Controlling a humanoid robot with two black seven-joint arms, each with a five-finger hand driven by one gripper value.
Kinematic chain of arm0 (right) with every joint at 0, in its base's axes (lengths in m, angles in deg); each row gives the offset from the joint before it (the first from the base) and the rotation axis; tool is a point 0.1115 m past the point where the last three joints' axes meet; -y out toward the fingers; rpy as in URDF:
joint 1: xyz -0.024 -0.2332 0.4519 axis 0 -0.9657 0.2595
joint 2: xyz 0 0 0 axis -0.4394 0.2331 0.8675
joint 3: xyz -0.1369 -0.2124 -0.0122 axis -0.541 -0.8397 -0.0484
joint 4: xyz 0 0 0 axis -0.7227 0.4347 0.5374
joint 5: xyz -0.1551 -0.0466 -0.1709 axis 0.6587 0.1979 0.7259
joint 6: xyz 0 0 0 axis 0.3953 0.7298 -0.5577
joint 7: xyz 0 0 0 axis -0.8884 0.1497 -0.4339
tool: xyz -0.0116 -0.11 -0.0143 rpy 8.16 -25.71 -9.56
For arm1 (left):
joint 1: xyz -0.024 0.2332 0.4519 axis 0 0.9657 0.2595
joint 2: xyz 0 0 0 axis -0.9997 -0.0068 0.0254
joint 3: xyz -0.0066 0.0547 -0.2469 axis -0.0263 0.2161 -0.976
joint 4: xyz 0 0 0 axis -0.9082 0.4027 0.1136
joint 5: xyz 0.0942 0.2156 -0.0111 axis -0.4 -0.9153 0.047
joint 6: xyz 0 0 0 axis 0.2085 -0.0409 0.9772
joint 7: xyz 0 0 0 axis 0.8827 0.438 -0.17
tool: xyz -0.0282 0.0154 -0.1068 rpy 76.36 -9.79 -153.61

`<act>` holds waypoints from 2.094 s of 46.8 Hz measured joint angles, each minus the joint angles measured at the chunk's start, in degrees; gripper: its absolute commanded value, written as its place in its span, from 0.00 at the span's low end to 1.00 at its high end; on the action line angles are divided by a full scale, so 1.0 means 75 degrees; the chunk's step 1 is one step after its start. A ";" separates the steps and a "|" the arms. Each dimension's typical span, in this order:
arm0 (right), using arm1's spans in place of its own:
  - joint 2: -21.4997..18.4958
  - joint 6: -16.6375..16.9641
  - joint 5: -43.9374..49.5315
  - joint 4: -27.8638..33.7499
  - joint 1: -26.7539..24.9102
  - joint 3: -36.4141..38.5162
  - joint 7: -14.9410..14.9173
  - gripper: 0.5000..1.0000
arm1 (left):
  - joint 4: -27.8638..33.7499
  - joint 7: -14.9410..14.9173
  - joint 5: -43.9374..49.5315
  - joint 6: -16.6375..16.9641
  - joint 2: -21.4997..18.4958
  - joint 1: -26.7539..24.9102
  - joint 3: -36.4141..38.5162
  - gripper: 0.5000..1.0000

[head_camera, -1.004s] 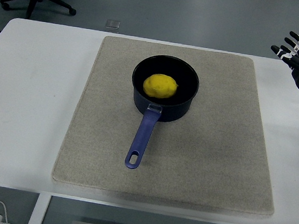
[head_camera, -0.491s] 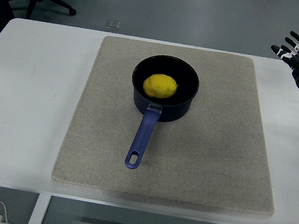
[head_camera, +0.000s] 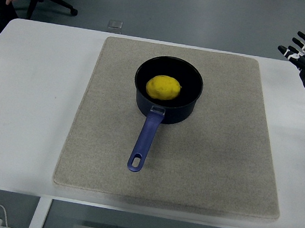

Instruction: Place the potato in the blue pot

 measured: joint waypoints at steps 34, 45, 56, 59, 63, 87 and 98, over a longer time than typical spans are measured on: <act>-0.0021 0.0002 0.0000 -0.0024 0.0140 0.0011 0.0000 0.86 | 0.0000 -0.0004 0.0000 0.0000 0.0000 0.0000 0.0000 0.99; -0.0022 0.0002 0.0000 -0.0024 0.0141 0.0011 0.0000 0.86 | 0.0000 -0.0005 0.0000 0.0000 0.0000 0.0000 0.0000 0.99; -0.0012 0.0002 0.0000 -0.0025 0.0141 0.0011 0.0000 0.86 | 0.0000 -0.0004 0.0000 0.0000 0.0000 0.0000 0.0000 0.99; -0.0011 0.0002 0.0000 -0.0025 0.0141 0.0011 0.0000 0.86 | 0.0000 -0.0004 0.0000 0.0000 0.0000 0.0000 0.0000 0.99; -0.0011 0.0002 0.0000 -0.0024 0.0141 0.0011 0.0000 0.86 | 0.0000 -0.0004 0.0000 0.0000 0.0000 0.0000 0.0000 0.99; -0.0011 0.0006 0.0000 -0.0023 0.0138 0.0004 0.0000 0.86 | 0.0000 -0.0003 0.0000 0.0000 0.0000 0.0000 0.0000 0.99; -0.0011 0.0014 0.0000 -0.0034 0.0138 0.0010 0.0000 0.86 | 0.0000 -0.0002 0.0000 0.0000 0.0000 0.0000 0.0000 0.99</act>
